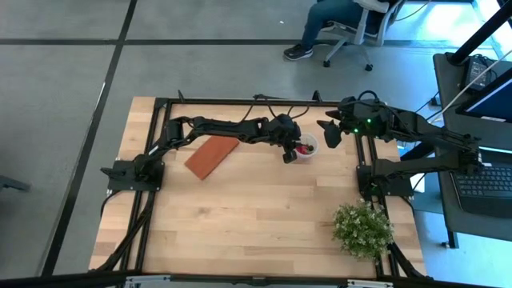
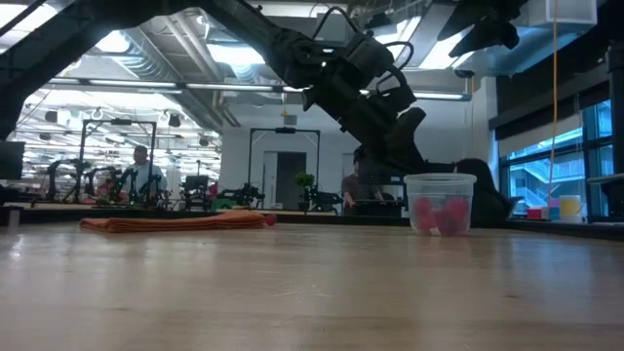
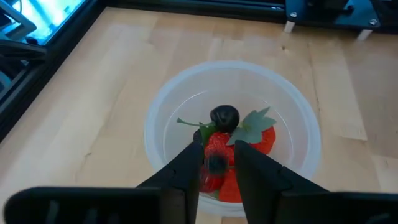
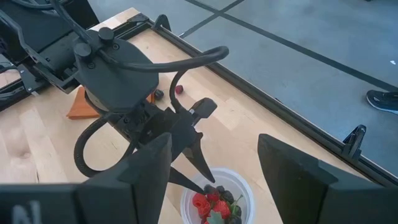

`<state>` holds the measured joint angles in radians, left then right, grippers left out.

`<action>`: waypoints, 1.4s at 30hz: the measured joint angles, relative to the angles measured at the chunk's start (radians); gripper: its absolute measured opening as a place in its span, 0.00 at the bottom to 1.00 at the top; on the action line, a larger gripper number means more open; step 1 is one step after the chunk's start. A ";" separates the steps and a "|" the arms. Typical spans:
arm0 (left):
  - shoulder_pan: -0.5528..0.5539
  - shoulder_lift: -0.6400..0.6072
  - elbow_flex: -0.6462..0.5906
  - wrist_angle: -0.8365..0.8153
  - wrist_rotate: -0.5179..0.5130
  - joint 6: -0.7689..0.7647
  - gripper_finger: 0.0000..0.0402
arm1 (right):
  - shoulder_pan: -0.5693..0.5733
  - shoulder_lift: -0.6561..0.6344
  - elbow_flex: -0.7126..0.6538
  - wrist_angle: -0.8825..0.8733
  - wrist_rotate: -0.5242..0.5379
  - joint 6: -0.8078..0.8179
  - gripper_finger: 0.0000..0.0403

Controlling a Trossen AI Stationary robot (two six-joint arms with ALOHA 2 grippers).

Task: Pick and placing Produce into tupperware
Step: Put the red cherry into the transparent container

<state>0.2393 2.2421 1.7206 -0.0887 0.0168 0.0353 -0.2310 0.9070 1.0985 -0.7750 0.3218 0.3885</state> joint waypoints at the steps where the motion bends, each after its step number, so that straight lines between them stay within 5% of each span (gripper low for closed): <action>1: 0.000 0.000 0.000 0.000 0.000 0.000 0.23 | 0.000 0.000 0.000 0.000 0.000 0.000 0.60; 8: 0.004 -0.011 -0.001 -0.012 0.000 -0.009 0.39 | 0.000 0.000 0.000 0.000 0.000 -0.002 0.60; 14: 0.051 -0.170 0.000 -0.190 -0.015 -0.005 0.43 | 0.000 0.000 0.000 -0.001 0.000 -0.004 0.60; 21: 0.126 -0.366 0.001 -0.524 -0.203 0.071 0.43 | 0.000 0.000 0.000 0.000 0.000 -0.006 0.60; 27: 0.170 -0.455 0.000 -0.776 -0.347 -0.038 0.43 | 0.000 0.000 0.000 0.006 0.000 -0.008 0.60; 35: 0.304 -0.402 0.000 -0.903 -0.159 -0.102 0.43 | 0.000 0.000 0.000 0.086 0.000 -0.071 0.60; 42: 0.358 -0.270 -0.001 -0.883 -0.152 -0.162 0.43 | 0.000 0.000 0.000 0.142 0.000 -0.107 0.60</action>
<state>0.5971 1.9719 1.7199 -0.9721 -0.1356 -0.1272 -0.2306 0.9073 1.0988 -0.6327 0.3222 0.2813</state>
